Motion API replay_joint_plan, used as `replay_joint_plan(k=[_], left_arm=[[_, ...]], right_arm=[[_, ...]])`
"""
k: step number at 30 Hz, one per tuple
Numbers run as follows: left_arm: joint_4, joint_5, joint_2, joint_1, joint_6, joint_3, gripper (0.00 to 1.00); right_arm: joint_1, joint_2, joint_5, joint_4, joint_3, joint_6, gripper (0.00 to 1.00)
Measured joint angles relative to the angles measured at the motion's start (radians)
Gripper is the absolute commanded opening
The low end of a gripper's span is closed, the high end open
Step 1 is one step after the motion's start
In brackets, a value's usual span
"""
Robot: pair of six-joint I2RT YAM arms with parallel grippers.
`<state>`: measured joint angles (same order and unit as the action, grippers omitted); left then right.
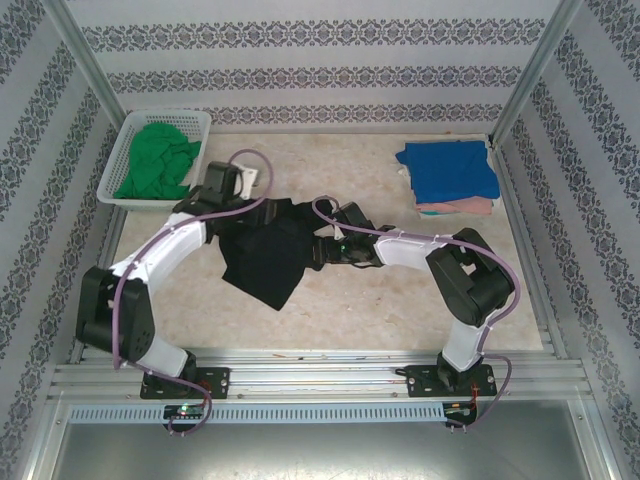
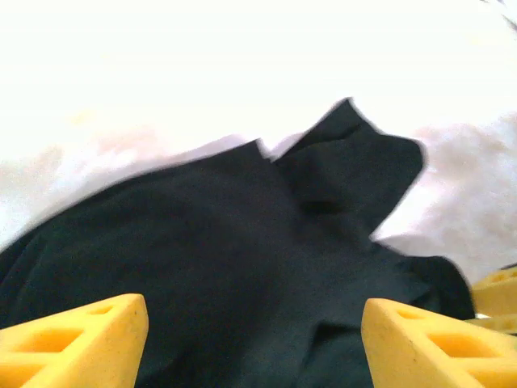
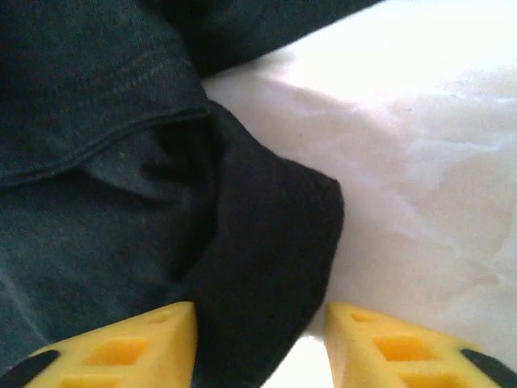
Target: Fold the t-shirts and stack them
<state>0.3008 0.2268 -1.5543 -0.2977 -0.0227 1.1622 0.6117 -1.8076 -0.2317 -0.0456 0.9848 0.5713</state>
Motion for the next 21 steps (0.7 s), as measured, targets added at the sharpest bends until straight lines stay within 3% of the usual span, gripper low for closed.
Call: replay_joint_plan(k=[6,13,15,19,21], left_arm=[[0.008,0.106,-0.229,-0.076,0.182,0.158,0.71],[0.097,0.195,-0.351,-0.074,0.334,0.221,0.72],[0.127,0.219,-0.38,-0.074,0.371,0.254,0.63],[0.148,0.242,-0.418,-0.074,0.42,0.285,0.22],[0.148,0.254,-0.414,-0.074,0.425,0.278,0.1]], right_arm=[[-0.002,-0.002,-0.016,0.071,-0.006,0.046,0.01],[-0.073,0.104,-0.028,0.109,-0.126,0.085,0.0],[-0.109,0.159,-0.028,0.104,-0.15,0.085,0.0],[-0.164,0.234,-0.028,0.095,-0.151,0.068,0.0],[-0.187,0.249,-0.032,0.08,-0.148,0.052,0.0]])
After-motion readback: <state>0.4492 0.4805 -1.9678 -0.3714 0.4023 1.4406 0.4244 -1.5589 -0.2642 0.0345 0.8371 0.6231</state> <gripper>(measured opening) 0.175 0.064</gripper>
